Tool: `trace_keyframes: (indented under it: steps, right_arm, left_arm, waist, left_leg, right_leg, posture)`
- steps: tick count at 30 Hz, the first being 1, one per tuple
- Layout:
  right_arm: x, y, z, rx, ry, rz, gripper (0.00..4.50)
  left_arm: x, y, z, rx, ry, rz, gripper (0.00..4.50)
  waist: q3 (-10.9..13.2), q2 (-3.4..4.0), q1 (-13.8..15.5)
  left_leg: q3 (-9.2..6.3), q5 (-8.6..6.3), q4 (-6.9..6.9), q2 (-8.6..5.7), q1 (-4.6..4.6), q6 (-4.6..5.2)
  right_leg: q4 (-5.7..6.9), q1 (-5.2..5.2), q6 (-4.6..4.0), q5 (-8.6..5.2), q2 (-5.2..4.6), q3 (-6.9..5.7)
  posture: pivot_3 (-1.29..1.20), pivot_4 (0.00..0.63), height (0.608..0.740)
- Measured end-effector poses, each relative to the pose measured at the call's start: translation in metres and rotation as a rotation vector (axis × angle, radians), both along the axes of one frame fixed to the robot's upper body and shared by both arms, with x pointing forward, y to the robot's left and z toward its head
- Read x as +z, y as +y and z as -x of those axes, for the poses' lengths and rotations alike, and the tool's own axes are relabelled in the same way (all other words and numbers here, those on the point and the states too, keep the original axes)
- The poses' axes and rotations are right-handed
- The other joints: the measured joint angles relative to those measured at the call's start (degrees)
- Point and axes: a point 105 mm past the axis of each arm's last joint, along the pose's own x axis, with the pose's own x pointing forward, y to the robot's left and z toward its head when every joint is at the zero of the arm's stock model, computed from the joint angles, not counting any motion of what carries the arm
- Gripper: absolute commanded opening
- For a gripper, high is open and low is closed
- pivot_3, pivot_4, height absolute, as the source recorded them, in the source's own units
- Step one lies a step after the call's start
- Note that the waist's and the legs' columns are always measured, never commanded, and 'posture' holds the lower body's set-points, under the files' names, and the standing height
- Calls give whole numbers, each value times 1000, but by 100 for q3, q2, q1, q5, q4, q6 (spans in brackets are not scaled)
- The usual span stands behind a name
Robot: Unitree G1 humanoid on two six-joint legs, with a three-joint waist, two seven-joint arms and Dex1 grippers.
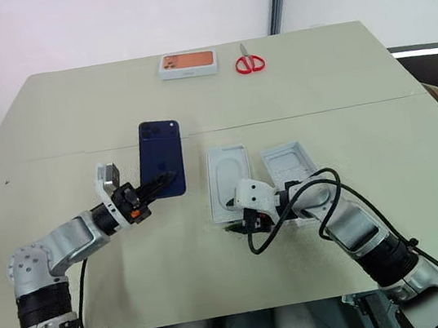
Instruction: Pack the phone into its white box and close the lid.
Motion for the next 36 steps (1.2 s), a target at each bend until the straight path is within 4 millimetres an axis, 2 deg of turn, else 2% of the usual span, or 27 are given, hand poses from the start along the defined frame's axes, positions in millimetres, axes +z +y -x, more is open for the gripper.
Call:
trace_keyframes:
  steps: [6, 8, 10, 21, 26, 30, 35, 36]
  right_arm:
    - [-1, 1, 1, 16, 6, 2, 2204]
    - [-1, 1, 1, 17, 7, 3, 1659]
    - [1, 1, 1, 23, -2, 3, 934]
    - [1, 4, 1, 31, -25, 5, 934]
    - [0, 20, 2, 32, -26, -26, 934]
    - [-3, 44, 12, 78, 17, -76, 934]
    - [-3, 48, 15, 103, 30, -69, 934]
    - [-2, 48, 14, 104, 32, -66, 1187]
  left_arm:
    - [4, -1, -1, 5, -13, 5, 0]
    - [2, -4, -1, -4, -8, 0, 0]
    - [2, -4, -1, -2, -8, -1, 0]
    - [5, -6, -1, -11, -9, 2, 0]
    - [8, -3, -1, -16, -14, 2, 0]
    - [17, 0, -5, -11, -38, -3, 0]
    - [20, 4, -8, 4, -45, -5, 0]
    - [20, 5, -9, 5, -45, -6, 0]
  waist:
    - [0, 0, -2]
    - [0, 0, -3]
    - [0, 0, -5]
    - [-1, 0, -19]
    - [-4, -5, -53]
    - [-4, -4, -56]
    - [-4, -4, -29]
    - [-4, -5, -27]
  left_leg:
    - [0, 0, 0, 0, 0, 0]
    - [0, 0, 0, 0, 0, 0]
    - [0, 0, 0, 0, 0, 0]
    - [0, 0, -1, 3, 1, 0]
    - [0, 0, -4, 9, 5, 0]
    - [0, 2, -8, 10, 5, -3]
    - [1, 2, -6, 6, 5, -3]
    - [1, 2, -6, 7, 5, -3]
  right_leg:
    - [0, 0, 0, 0, 0, 0]
    - [0, 0, 0, 0, 0, 1]
    - [0, 0, 0, 0, 0, 0]
    - [2, -1, 0, 0, 2, 1]
    - [4, -2, -1, 0, 6, 3]
    - [5, -5, -2, 0, 9, 4]
    - [4, -4, -1, 0, 7, 4]
    - [4, -4, -1, 0, 7, 4]
  posture:
    - [0, 150, 740]
    - [0, 150, 740]
    - [0, 150, 740]
    - [0, 150, 740]
    - [0, 150, 740]
    - [0, 150, 740]
    - [0, 150, 740]
    - [0, 150, 740]
